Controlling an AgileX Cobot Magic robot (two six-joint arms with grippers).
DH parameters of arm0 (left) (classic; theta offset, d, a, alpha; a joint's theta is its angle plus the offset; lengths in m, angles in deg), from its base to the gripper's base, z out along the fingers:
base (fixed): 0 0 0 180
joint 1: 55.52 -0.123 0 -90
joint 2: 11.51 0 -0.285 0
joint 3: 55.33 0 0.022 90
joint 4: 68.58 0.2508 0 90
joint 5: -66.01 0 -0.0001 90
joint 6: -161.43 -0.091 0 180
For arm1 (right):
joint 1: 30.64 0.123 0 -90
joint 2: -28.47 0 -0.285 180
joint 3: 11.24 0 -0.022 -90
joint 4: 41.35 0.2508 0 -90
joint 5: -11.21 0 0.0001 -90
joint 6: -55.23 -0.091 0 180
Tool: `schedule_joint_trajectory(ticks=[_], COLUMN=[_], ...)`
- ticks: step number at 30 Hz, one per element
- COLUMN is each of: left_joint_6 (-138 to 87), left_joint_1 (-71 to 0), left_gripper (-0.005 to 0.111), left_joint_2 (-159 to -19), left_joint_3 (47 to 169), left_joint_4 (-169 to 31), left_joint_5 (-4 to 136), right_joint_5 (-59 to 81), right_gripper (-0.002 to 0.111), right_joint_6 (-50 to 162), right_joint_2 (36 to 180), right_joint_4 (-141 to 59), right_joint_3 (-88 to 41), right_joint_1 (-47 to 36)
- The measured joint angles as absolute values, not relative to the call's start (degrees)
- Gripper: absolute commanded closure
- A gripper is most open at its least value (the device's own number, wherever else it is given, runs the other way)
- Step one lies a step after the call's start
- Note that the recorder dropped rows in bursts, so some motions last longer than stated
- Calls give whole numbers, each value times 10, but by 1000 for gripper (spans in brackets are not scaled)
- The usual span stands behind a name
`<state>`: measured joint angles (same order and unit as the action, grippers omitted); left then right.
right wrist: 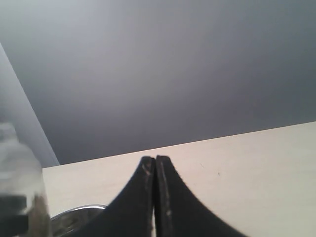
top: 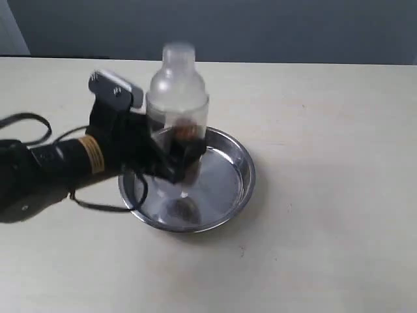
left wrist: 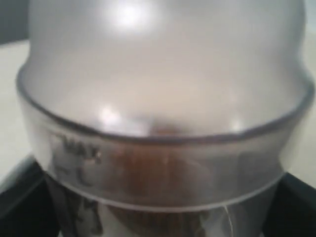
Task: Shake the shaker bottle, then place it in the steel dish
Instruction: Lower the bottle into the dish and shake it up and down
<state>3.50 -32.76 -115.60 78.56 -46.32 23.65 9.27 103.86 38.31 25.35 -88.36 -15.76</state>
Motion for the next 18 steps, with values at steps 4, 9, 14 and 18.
schedule_joint_trajectory(ticks=[4, 9, 14, 18], left_joint_6=[60, 65, 75, 81], left_joint_1=[-345, -340, -349, -358], left_gripper=[107, 107, 107, 107], left_joint_2=[-1101, -1142, -1070, -1165], left_joint_3=[787, 789, 816, 779], left_joint_4=[-430, -413, -377, -375], left_joint_5=[150, 220, 167, 177], right_joint_5=[93, 94, 94, 94], right_gripper=[109, 109, 109, 109], right_joint_6=[1039, 1039, 1039, 1039], right_joint_2=[383, 383, 383, 383], right_joint_4=[254, 254, 254, 254], right_joint_3=[-884, -884, -884, -884], right_joint_1=[-158, -158, -158, -158])
